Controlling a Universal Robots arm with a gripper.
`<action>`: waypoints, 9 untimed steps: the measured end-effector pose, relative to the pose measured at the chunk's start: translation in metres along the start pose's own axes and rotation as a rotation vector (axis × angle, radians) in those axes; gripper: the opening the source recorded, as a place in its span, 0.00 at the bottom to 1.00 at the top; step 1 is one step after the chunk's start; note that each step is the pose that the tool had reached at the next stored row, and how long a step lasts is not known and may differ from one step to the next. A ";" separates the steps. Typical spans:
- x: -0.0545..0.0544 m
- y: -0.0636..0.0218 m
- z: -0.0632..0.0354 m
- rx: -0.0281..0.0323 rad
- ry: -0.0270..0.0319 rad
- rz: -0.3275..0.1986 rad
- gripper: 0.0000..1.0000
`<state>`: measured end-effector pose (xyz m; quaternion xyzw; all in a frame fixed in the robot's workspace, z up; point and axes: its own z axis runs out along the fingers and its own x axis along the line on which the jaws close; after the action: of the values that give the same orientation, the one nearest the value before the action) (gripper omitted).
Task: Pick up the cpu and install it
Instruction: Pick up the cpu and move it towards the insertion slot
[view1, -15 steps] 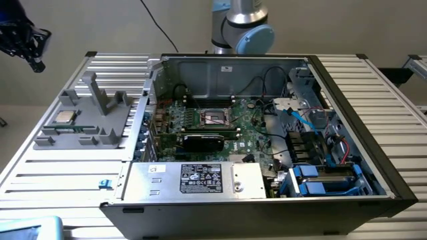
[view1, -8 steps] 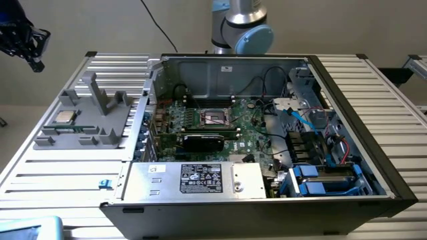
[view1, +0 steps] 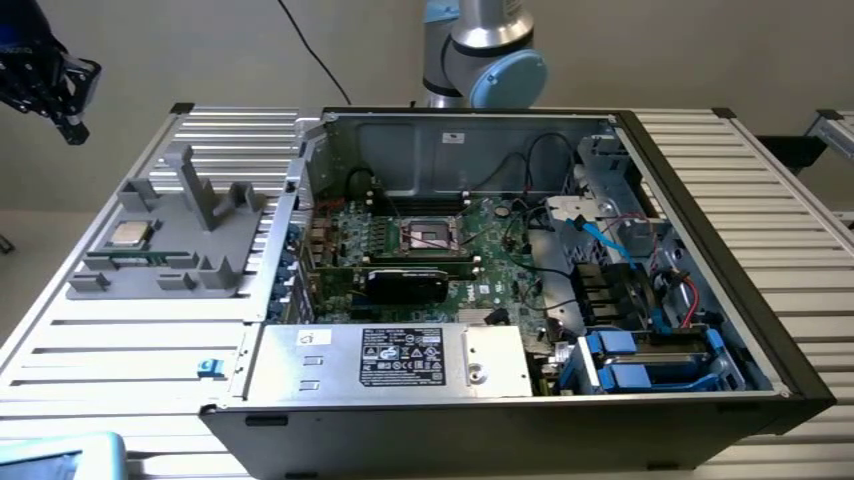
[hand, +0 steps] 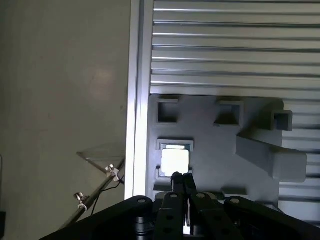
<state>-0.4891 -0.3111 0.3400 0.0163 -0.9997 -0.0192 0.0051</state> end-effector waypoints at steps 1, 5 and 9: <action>0.000 0.0000 0.0000 0.0000 0.0000 0.000 0.13; 0.000 0.0000 0.0000 0.0000 0.0000 0.000 0.13; 0.000 0.0000 0.0000 0.0000 0.0000 0.000 0.27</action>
<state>-0.4891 -0.3111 0.3400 0.0163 -0.9997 -0.0192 0.0051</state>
